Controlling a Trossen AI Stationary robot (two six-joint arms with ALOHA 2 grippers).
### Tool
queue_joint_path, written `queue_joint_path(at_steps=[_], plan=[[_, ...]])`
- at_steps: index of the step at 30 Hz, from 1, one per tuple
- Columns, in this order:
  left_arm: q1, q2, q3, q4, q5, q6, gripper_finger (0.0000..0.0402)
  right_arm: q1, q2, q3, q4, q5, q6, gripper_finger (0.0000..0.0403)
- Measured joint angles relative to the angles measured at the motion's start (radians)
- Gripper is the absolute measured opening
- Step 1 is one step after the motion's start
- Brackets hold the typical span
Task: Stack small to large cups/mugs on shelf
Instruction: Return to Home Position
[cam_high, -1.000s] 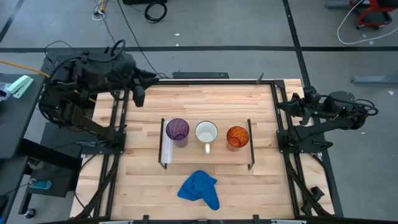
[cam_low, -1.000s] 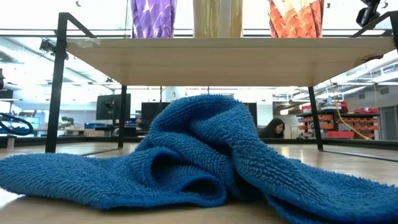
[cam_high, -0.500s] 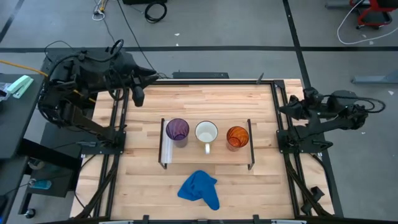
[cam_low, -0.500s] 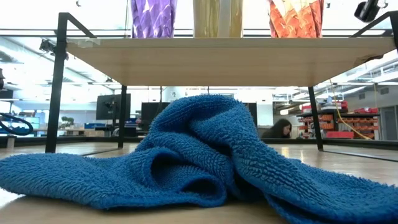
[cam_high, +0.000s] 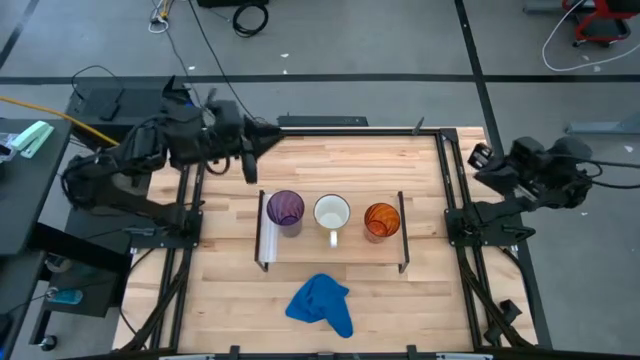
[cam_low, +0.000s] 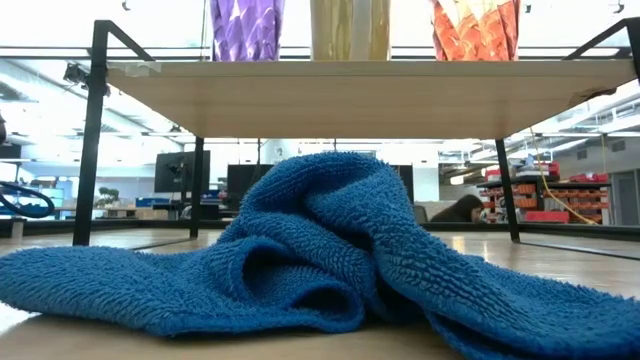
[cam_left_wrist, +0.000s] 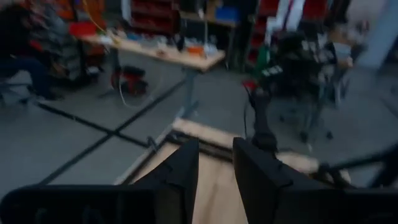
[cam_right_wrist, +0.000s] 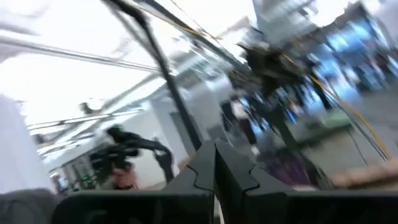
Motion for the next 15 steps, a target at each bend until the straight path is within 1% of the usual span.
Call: queue_joint_path(at_steps=[3,6,8,11,13,15], plan=[[0.088,-0.068,-0.103,0.147,0.081,0.020,0.0107,0.000,-0.003,0.003,0.082,-0.055,-0.088,0.0012],[0.185,-0.120,-0.184,0.299,0.202,0.054,0.0107,0.000,-0.004,0.035,0.115,-0.056,-0.176,0.0012],[0.241,-0.143,-0.215,0.389,0.257,0.058,0.0107,0.001,-0.004,0.064,0.141,-0.056,-0.233,0.0012],[0.311,-0.159,-0.222,0.430,0.298,0.059,0.0107,0.001,-0.004,0.112,0.213,-0.085,-0.331,0.0012],[0.342,-0.163,-0.222,0.435,0.303,0.074,0.0107,0.002,-0.004,0.163,0.226,-0.121,-0.412,0.0012],[0.362,-0.165,-0.222,0.435,0.303,0.086,0.0107,0.015,-0.004,0.212,0.227,-0.128,-0.483,0.0012]])
